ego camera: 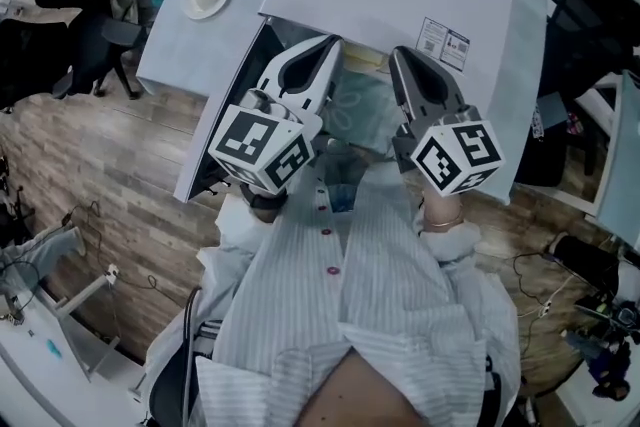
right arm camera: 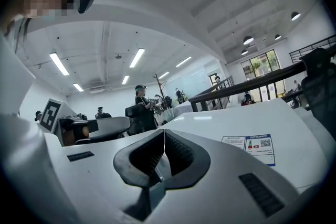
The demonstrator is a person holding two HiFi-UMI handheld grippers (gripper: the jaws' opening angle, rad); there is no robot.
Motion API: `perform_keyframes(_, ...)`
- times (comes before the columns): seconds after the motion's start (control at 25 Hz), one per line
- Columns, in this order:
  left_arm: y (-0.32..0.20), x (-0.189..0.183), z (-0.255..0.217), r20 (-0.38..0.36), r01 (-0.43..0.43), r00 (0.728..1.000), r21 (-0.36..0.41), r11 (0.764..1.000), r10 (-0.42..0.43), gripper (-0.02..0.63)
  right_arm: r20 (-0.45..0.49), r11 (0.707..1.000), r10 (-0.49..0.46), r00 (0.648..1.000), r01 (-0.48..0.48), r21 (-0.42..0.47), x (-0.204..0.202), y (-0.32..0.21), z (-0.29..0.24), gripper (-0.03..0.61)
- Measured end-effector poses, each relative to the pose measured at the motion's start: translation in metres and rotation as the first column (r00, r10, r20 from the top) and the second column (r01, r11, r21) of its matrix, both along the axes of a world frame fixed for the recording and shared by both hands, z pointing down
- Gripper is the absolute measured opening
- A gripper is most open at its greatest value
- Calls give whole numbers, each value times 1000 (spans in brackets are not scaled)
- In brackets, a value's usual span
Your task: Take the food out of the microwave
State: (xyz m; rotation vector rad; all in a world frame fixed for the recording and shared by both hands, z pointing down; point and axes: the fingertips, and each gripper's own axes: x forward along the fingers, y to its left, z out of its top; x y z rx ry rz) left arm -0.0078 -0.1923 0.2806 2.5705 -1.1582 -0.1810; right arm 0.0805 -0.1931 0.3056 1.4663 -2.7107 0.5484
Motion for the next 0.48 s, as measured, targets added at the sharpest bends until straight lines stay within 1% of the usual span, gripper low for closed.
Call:
perform_keyframes(0.2,-11,7,-10,1,-62,998,18,998,62,8,16,999,52,999,-51,-5,6,-5,-3,32)
perform_keyframes(0.48,-12,20,-17,20,-159,987,21,987,159,8,24,992,126,992,-126,-5,10,-1,-10,32)
